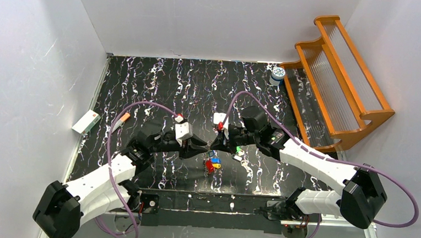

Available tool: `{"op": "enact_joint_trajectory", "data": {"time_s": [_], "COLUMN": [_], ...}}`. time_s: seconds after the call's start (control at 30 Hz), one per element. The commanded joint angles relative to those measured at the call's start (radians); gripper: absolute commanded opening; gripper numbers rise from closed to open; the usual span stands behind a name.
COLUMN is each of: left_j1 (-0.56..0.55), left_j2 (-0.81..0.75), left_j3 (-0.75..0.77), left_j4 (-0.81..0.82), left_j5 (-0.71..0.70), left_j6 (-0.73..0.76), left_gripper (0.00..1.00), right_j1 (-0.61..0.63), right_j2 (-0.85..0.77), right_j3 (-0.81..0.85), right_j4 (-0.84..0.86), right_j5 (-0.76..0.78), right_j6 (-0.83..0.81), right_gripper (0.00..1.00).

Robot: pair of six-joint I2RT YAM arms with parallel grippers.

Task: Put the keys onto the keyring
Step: Pick up the keyring from the center of the board.

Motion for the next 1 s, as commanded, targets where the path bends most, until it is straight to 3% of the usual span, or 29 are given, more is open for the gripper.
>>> {"op": "enact_joint_trajectory", "data": {"time_s": [0.0,0.43,0.63,0.77,0.8,0.9,0.97], "left_j1": [-0.030,-0.054,-0.055,-0.056,-0.056,-0.056,-0.056], "left_j2": [0.018,0.052,0.047,0.039,0.036,0.027,0.018], "left_j3": [0.015,0.011,0.009,0.008,0.007,0.001,-0.003], "left_j4": [0.008,0.005,-0.004,-0.005,-0.005,-0.004,-0.004], "left_j5": [-0.034,-0.103,-0.125,-0.134,-0.134,-0.140,-0.139], "left_j6": [0.024,0.062,0.077,0.080,0.080,0.073,0.067], "left_gripper": [0.25,0.15,0.01,0.00,0.00,0.00,0.00], "right_j1": [0.003,0.002,0.001,0.002,0.003,0.002,0.001], "right_j2": [0.000,0.005,0.000,-0.011,-0.015,-0.035,-0.056], "right_j3": [0.032,0.037,0.030,0.019,0.013,-0.004,-0.023], "right_j4": [0.063,0.063,0.063,0.098,0.105,0.149,0.179], "right_j5": [-0.028,-0.039,-0.051,-0.047,-0.040,0.038,0.056], "right_j6": [0.009,0.016,0.004,0.000,0.004,0.040,0.047], "right_gripper": [0.01,0.01,0.01,0.01,0.06,0.46,0.59]}}
